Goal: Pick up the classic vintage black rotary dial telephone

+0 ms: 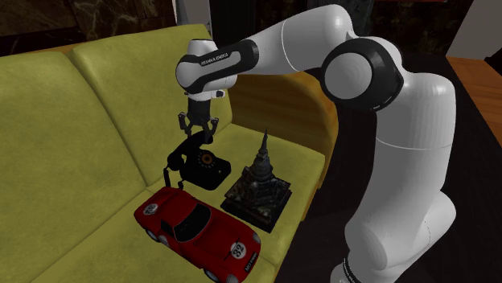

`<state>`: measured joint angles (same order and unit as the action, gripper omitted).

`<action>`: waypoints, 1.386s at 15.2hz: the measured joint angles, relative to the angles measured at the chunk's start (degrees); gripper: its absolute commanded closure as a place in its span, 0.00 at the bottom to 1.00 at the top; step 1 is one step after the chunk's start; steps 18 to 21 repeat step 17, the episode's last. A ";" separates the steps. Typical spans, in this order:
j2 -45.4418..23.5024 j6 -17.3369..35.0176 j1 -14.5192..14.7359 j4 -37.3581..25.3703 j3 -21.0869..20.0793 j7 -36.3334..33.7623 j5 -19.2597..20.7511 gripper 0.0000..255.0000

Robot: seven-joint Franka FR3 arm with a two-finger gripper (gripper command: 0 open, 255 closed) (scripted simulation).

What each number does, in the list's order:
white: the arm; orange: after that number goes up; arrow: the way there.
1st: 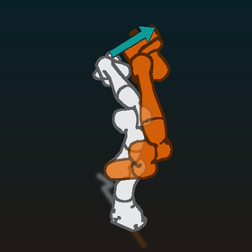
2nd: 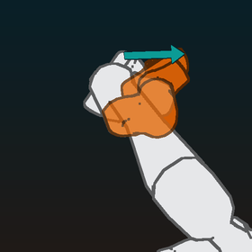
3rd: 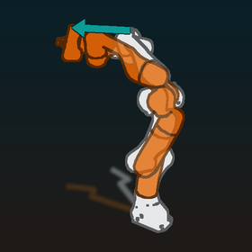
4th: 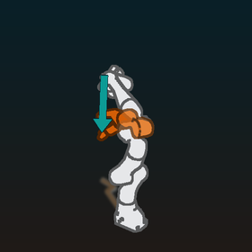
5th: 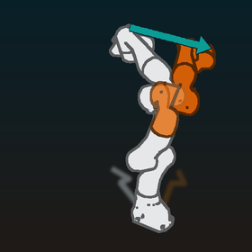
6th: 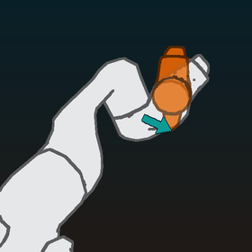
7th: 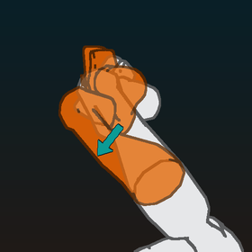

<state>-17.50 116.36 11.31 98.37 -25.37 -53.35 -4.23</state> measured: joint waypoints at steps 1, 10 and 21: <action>0.01 -0.01 0.00 0.00 0.00 0.00 -0.01 1.00; 1.14 -5.68 0.02 -4.45 -0.25 -0.64 -0.29 1.00; 1.82 -10.55 -0.03 -8.60 -0.36 -1.12 -0.43 1.00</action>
